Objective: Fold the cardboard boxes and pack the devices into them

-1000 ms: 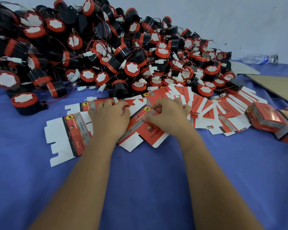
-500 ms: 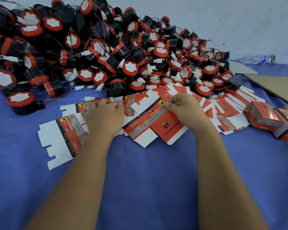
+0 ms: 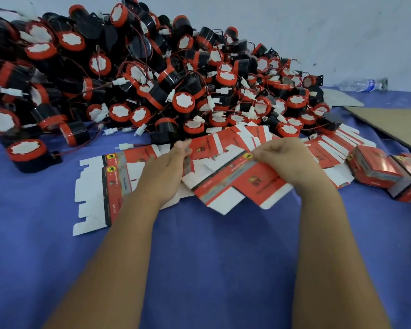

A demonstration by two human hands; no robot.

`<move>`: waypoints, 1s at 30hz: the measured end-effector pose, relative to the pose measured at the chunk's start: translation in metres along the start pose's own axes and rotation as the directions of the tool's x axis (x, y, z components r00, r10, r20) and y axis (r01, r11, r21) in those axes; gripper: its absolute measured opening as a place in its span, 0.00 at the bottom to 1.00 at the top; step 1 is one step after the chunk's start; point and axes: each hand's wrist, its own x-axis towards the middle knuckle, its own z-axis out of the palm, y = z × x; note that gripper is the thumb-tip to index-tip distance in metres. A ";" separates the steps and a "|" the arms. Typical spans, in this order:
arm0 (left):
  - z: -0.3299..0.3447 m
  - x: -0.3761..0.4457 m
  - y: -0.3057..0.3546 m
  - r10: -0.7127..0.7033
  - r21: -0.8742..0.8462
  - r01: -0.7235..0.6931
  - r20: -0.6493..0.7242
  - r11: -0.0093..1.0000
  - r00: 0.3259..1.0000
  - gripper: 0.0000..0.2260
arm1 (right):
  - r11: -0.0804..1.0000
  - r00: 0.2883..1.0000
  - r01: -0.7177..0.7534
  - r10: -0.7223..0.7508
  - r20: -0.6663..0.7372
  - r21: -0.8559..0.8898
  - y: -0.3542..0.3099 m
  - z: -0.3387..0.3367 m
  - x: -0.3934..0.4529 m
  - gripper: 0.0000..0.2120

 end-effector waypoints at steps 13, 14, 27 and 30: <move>-0.010 -0.005 0.032 -0.002 -0.704 -0.086 -0.124 0.705 0.992 0.12 | 0.913 0.879 0.291 -0.137 -0.457 0.286 -0.028 0.061 -0.002 0.07; -0.013 -0.004 0.032 -0.011 -0.723 -0.126 -0.181 0.679 0.983 0.09 | 0.905 0.888 0.324 -0.189 -0.419 0.277 -0.032 0.070 -0.005 0.08; -0.023 -0.006 0.034 0.007 -0.692 -0.365 -0.462 0.623 0.887 0.09 | 0.817 0.873 0.487 -0.439 -0.215 0.309 -0.033 0.084 -0.014 0.12; -0.020 -0.007 0.040 -0.051 -0.703 -0.392 -0.519 0.594 0.853 0.06 | 0.823 0.868 0.497 -0.464 -0.176 0.277 -0.030 0.090 -0.014 0.12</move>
